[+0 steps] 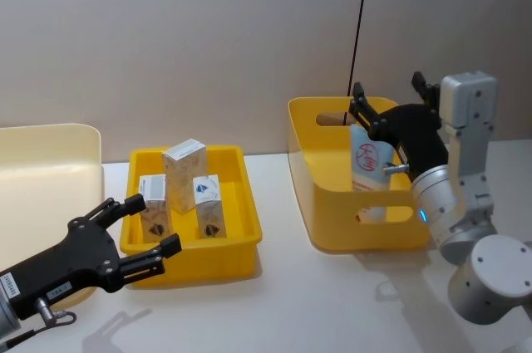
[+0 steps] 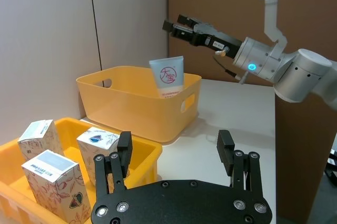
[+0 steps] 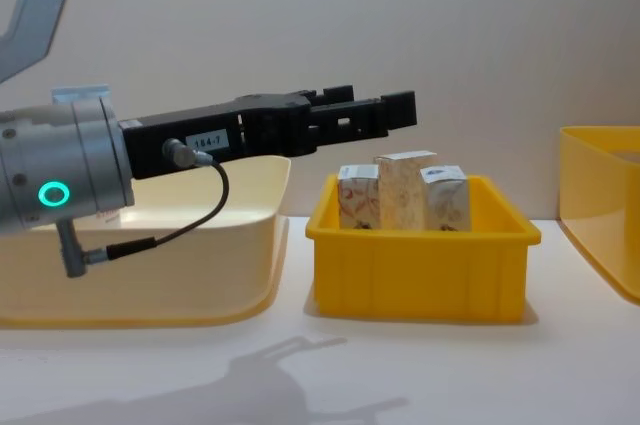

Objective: Bimanual collaborative sorting of washing and personal care products

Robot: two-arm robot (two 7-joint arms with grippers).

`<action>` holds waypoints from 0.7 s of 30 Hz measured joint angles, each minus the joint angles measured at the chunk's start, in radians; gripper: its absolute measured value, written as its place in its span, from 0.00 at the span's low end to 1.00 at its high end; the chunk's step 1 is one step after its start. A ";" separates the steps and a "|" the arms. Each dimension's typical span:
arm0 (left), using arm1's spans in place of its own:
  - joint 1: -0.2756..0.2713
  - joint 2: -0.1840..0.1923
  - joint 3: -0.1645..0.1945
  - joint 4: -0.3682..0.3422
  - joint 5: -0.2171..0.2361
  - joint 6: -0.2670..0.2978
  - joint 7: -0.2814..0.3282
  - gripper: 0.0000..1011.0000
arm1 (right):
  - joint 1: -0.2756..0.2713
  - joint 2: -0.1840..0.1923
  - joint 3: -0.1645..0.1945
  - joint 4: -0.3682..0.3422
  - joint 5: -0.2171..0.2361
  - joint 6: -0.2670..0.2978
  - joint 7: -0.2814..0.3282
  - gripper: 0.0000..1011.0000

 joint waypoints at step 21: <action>0.028 -0.001 0.004 -0.024 0.061 -0.002 0.118 0.99 | -0.118 0.014 -0.060 -0.077 0.063 0.031 0.061 0.99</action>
